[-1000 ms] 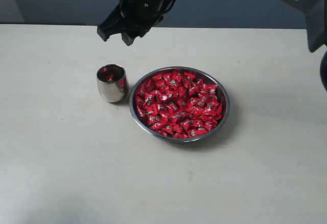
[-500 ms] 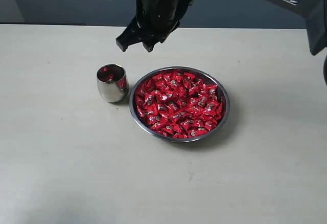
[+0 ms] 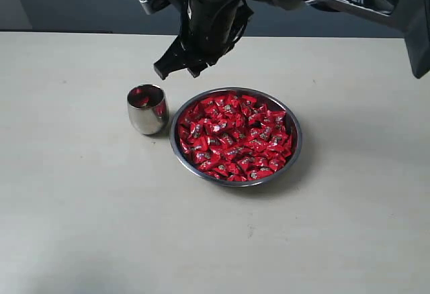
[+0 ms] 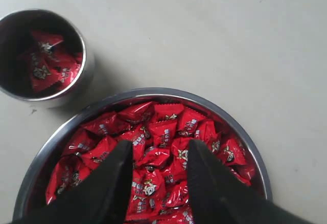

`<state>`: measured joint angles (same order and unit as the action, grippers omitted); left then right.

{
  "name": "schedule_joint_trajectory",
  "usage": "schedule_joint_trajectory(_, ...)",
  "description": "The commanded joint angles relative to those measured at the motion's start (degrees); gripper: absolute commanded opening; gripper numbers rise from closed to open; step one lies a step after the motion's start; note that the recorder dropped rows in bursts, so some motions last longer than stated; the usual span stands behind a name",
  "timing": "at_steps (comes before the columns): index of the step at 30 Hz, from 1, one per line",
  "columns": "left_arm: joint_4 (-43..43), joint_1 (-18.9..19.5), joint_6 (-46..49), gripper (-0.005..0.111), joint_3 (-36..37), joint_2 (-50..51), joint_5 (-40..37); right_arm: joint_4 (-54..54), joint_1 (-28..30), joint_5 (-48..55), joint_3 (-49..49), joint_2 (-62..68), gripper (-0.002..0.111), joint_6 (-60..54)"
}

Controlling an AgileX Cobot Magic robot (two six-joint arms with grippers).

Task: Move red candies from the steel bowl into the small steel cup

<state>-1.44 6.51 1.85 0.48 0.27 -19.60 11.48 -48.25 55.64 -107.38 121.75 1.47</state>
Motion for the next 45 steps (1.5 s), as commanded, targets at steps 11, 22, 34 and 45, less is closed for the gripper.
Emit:
schedule_joint_trajectory(11, -0.11, -0.31, -0.16, 0.0, -0.48, -0.27, 0.27, -0.07, 0.25, 0.08, 0.3, -1.04, 0.036, 0.26)
schedule_joint_trajectory(22, -0.11, -0.31, -0.16, 0.0, -0.48, -0.27, 0.27, -0.09, 0.25, 0.72, 0.3, -1.04, 0.036, 0.26)
schedule_joint_trajectory(34, -0.11, -0.31, -0.16, 0.0, -0.48, -0.27, 0.38, -0.09, 0.25, 0.82, 0.3, -1.04, 0.036, 0.26)
schedule_joint_trajectory(45, -0.11, -0.31, -0.16, 0.0, -0.48, -0.27, 0.38, -0.09, 0.25, 1.7, 0.3, -1.04, 0.036, 0.26)
